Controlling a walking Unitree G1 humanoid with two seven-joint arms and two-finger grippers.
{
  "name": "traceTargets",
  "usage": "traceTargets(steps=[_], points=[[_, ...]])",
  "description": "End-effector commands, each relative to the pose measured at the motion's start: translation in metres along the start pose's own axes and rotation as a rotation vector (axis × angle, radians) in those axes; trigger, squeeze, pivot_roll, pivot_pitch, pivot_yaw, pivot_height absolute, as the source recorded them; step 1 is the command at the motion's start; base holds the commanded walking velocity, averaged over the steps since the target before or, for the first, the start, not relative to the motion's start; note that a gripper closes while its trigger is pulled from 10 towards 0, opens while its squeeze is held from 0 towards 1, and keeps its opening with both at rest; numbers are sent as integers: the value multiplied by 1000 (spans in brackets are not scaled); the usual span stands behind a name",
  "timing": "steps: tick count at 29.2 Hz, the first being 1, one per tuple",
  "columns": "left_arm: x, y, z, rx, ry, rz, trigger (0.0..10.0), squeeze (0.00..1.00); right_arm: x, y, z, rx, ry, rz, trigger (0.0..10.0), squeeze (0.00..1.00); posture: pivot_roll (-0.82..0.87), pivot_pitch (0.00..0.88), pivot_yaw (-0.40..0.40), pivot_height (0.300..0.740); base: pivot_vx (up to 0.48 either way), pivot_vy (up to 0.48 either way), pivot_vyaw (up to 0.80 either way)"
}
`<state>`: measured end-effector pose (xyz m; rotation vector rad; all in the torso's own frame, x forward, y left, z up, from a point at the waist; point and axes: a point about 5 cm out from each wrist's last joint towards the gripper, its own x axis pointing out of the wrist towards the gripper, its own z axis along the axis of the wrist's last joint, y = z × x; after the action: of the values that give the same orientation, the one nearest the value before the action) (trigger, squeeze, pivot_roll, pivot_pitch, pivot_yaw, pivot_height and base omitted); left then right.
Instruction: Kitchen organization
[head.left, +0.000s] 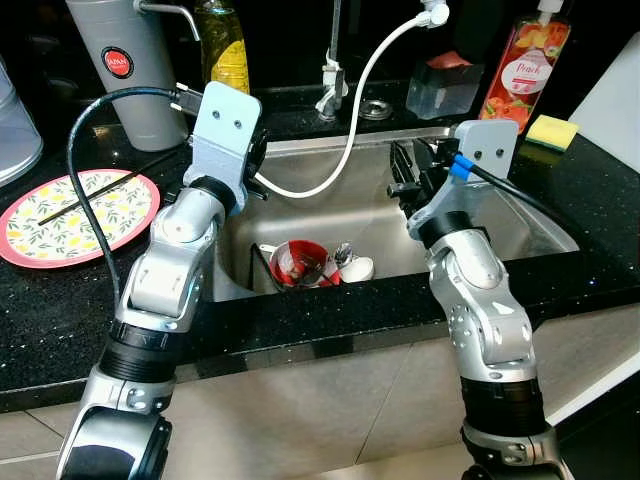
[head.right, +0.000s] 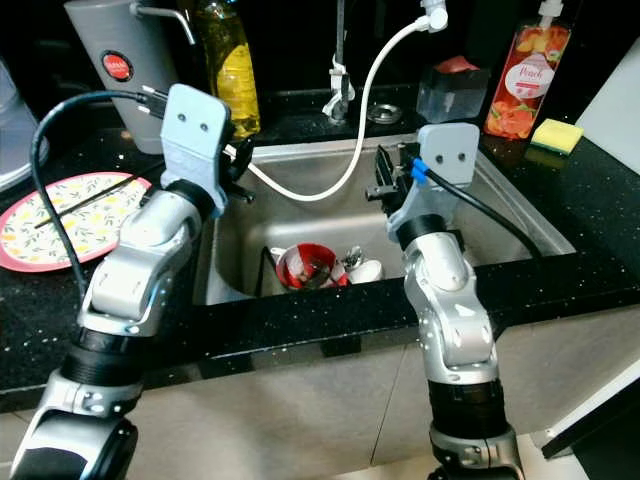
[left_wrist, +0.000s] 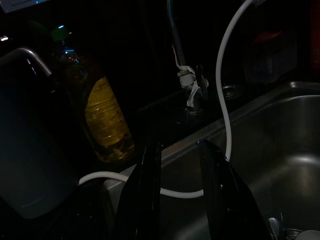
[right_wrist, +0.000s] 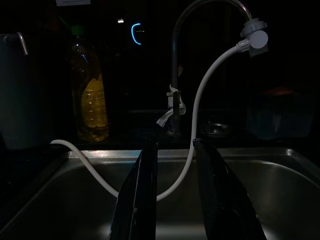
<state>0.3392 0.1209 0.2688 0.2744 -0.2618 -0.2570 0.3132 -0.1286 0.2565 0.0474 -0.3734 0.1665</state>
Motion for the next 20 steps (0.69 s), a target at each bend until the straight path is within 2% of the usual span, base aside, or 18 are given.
traceTargets(steps=[1, 20], points=[[2, 1, 1, 13, -3, -1, 10000, 0, 2, 0, 0, 0, -2, 2, 10000, 0, 53, 0, 10, 740, 0, 0, 0], [3, -1, 1, 10, -6, -3, 10000, 0, 2, 0, 0, -3, -3, 4, 10000, 0, 46, 0, 12, 740, 0, 0, 0]])
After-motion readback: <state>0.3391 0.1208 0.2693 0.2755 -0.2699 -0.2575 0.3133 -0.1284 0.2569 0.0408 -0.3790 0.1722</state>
